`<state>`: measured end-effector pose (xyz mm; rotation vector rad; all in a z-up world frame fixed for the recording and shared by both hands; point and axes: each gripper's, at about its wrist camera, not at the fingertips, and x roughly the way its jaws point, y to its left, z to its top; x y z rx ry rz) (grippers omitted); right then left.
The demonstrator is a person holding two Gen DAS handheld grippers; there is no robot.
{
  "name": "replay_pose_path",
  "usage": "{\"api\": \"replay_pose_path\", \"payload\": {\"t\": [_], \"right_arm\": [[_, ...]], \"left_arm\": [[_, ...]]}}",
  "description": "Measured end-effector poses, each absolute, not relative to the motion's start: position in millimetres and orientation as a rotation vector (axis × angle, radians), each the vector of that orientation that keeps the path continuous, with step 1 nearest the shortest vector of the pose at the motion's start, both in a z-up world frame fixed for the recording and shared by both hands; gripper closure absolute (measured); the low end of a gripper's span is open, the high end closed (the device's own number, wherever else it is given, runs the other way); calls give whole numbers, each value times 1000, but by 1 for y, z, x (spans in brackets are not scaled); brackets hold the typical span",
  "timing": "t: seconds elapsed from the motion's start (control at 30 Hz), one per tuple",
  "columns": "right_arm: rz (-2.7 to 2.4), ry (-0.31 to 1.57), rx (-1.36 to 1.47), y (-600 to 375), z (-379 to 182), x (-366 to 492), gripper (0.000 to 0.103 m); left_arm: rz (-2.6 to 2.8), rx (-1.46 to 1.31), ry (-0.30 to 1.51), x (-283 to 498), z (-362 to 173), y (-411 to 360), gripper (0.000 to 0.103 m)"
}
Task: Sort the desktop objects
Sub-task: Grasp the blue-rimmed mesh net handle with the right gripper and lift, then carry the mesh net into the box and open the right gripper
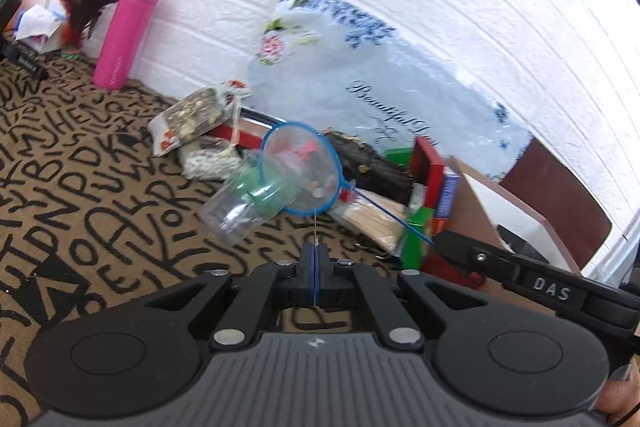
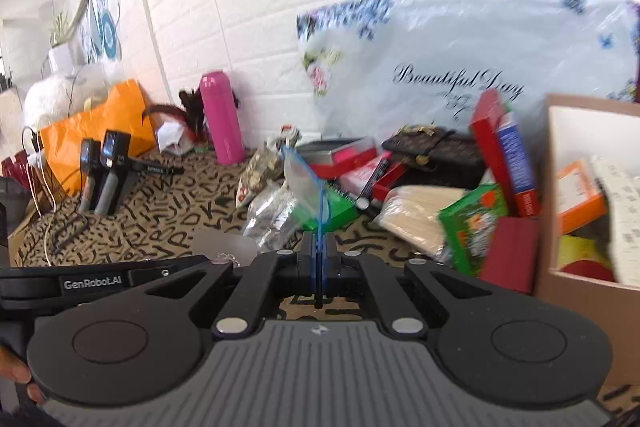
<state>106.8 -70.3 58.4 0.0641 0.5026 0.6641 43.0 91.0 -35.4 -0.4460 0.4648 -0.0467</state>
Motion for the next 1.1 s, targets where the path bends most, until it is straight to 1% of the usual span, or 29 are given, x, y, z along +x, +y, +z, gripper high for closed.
{"api": "replay_pose_path", "payload": {"t": [0.4,0.47,0.57,0.63,0.67,0.7,0.73,0.77,0.97,1.07,1.1], "right_arm": [[601,378,95,-126,102,70,103],[607,427,75,-127,99,74,103],[609,562,-18,-113,74,80,97],[618,607,-57,-102,55,76,89],[636,627,-60,-97,47,74,87],[653,648,-62,-91,39,74,78],[664,667,-70,-84,33,74,62],[671,678,-88,-77,27,74,59],[695,638,-200,-42,16,86,59],[700,672,-200,-29,9,106,63],[705,680,-200,-26,6,110,66]], "left_arm": [[-99,-400,441,28,-16,54,103],[-96,-400,436,25,-15,52,103],[-81,-406,436,20,-17,55,103],[-68,-412,445,18,-19,59,103],[-64,-414,449,18,-21,60,103],[-59,-415,452,17,-21,62,103],[-54,-416,453,16,-22,64,103],[-51,-417,454,15,-23,66,103],[-39,-429,454,13,-25,75,103],[-38,-430,456,15,-25,79,103],[-37,-431,458,15,-26,80,103]]}}
